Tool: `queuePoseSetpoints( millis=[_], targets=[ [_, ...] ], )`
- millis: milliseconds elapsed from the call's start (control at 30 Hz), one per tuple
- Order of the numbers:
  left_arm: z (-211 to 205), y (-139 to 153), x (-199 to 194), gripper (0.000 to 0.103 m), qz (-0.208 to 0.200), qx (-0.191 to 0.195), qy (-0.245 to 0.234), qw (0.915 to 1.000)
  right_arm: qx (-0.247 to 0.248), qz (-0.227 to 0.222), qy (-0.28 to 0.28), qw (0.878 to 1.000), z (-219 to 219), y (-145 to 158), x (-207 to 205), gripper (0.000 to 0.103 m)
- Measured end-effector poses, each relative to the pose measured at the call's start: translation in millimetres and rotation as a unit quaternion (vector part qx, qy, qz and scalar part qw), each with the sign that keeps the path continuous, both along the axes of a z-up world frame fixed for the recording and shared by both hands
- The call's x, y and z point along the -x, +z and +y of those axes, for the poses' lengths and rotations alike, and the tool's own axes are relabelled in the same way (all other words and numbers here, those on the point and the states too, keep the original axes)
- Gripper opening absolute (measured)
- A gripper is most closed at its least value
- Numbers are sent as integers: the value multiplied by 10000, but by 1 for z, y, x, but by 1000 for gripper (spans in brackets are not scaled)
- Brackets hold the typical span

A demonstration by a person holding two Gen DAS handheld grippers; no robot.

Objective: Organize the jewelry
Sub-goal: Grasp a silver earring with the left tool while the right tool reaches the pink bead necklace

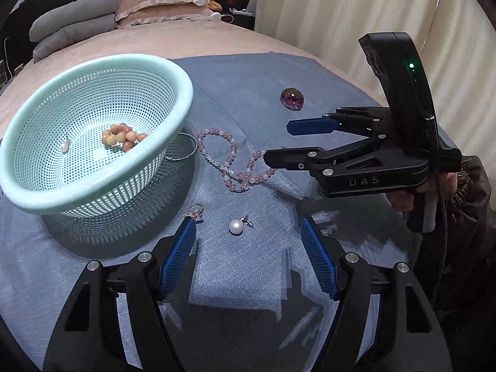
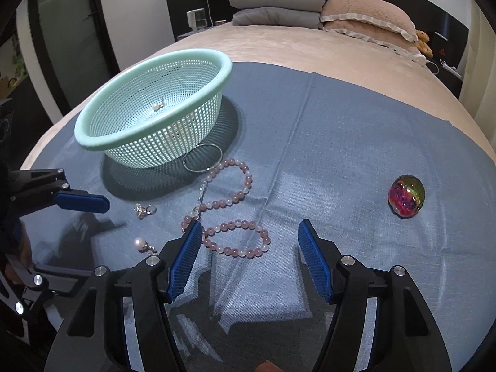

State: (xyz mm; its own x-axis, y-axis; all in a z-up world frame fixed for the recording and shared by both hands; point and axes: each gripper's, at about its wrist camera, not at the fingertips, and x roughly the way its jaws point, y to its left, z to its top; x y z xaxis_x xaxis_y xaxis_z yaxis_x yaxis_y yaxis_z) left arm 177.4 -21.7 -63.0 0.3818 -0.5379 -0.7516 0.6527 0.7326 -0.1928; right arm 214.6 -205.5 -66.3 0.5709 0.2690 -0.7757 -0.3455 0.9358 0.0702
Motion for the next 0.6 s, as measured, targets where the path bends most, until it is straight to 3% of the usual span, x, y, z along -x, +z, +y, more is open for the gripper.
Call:
queuePoseSetpoints(
  millis=[300,433,500,600],
  targets=[
    [5,-12,-24,70,131,-11,257,9996,-61,111,62,9999,5,-14,-13,50],
    [9,-23,-39,70,520,81,565,9970,-70,142,102,9998,6,-20,-17,33],
    [10,-26,-42,70,586,166,658,9960,-113,144,141,9997,7,-21,-19,31],
    [9,-27,-45,59,565,131,734,9956,-230,190,178,9994,4,-23,-18,31]
  ],
)
